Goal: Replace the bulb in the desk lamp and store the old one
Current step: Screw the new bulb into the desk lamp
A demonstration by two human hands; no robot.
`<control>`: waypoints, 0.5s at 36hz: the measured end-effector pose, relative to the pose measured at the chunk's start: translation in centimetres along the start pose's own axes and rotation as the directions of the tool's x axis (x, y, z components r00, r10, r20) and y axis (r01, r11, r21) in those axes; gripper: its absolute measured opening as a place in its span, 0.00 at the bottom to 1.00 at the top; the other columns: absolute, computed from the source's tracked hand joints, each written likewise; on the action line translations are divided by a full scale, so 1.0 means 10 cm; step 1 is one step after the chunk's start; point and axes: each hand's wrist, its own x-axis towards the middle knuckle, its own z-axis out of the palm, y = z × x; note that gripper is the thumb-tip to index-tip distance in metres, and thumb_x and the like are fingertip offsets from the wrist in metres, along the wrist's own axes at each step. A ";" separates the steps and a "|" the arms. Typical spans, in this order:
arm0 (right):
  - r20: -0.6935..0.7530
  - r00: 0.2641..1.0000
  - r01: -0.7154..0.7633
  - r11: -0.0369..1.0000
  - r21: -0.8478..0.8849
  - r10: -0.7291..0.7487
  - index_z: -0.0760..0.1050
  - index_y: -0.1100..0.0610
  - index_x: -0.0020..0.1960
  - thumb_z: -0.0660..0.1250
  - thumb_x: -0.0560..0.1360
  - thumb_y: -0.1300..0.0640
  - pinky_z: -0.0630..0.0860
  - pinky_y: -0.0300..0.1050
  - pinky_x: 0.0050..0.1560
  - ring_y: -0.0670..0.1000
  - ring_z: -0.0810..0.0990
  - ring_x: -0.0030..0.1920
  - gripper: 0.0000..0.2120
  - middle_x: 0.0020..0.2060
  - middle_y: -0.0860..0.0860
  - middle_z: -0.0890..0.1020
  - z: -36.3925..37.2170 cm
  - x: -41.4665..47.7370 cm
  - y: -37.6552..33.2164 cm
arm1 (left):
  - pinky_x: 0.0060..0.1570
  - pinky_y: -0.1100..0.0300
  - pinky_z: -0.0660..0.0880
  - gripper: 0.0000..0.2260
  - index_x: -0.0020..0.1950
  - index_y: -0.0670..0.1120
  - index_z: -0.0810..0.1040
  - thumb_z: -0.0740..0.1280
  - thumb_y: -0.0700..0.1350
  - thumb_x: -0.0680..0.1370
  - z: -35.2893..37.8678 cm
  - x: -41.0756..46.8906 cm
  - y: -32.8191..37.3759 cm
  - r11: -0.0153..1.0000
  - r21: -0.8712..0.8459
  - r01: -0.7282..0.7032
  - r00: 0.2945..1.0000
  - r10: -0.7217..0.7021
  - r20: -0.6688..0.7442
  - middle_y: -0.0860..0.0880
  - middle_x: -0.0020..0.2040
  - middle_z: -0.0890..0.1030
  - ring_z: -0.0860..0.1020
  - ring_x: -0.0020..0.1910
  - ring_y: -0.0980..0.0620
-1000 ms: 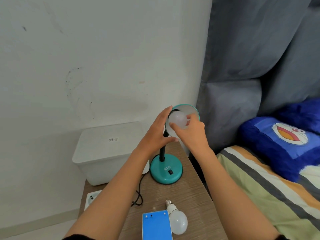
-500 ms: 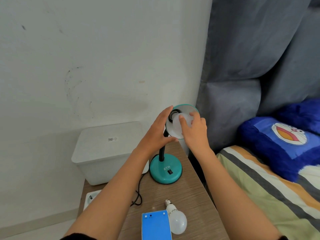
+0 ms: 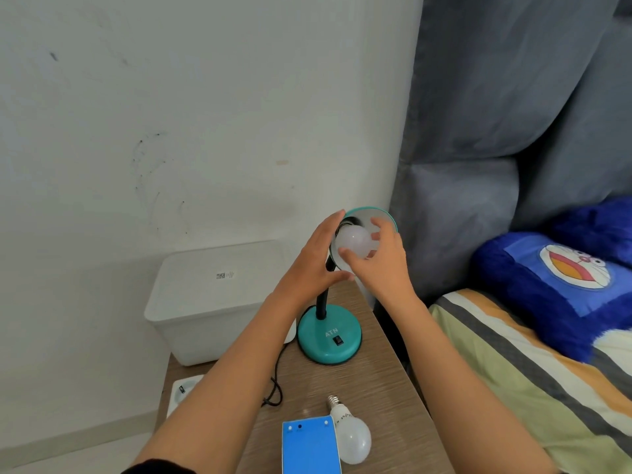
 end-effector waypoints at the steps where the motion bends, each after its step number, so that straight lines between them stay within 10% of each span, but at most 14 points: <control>1: 0.000 1.000 0.030 0.999 -0.010 -0.030 0.62 0.53 0.69 0.71 0.70 0.52 0.75 0.53 0.60 0.57 0.74 0.60 0.32 0.65 0.56 0.68 0.01 -0.01 -0.01 | 0.68 0.69 0.56 0.43 0.75 0.53 0.52 0.76 0.44 0.69 0.00 0.00 0.00 1.000 -0.003 0.002 1.000 -0.002 -0.002 0.54 0.74 0.60 0.57 0.69 0.66; 5: -0.051 0.998 -0.037 0.998 0.054 0.039 0.66 0.55 0.66 0.68 0.73 0.48 0.74 0.43 0.51 0.52 0.78 0.48 0.26 0.60 0.57 0.75 -0.01 0.02 -0.01 | 0.64 0.78 0.54 0.45 0.75 0.53 0.52 0.76 0.43 0.67 -0.01 0.01 -0.02 1.000 0.024 -0.004 1.000 0.004 -0.004 0.53 0.74 0.59 0.56 0.67 0.68; 11: -0.019 0.999 0.048 0.999 -0.026 -0.048 0.62 0.51 0.69 0.72 0.69 0.51 0.73 0.53 0.62 0.55 0.71 0.63 0.33 0.65 0.56 0.69 0.00 0.02 0.03 | 0.70 0.66 0.57 0.44 0.75 0.53 0.53 0.77 0.44 0.67 -0.01 0.00 -0.01 1.000 -0.006 0.000 1.000 0.000 -0.003 0.54 0.74 0.60 0.58 0.70 0.64; 15: -0.082 0.997 -0.002 0.999 0.038 0.005 0.66 0.51 0.66 0.65 0.75 0.47 0.70 0.31 0.40 0.53 0.79 0.53 0.21 0.56 0.57 0.78 -0.02 0.01 0.03 | 0.69 0.66 0.56 0.45 0.75 0.54 0.52 0.77 0.43 0.67 -0.02 0.00 -0.01 1.000 0.000 0.004 1.000 -0.004 0.001 0.54 0.74 0.59 0.57 0.69 0.65; 18: -0.053 0.999 -0.009 1.000 0.001 0.009 0.68 0.53 0.66 0.64 0.76 0.47 0.71 0.35 0.44 0.53 0.77 0.53 0.21 0.58 0.58 0.77 -0.04 0.02 0.02 | 0.70 0.65 0.57 0.45 0.75 0.54 0.52 0.77 0.42 0.67 -0.01 -0.01 -0.01 1.000 -0.006 0.004 1.000 -0.004 0.004 0.54 0.74 0.59 0.58 0.70 0.63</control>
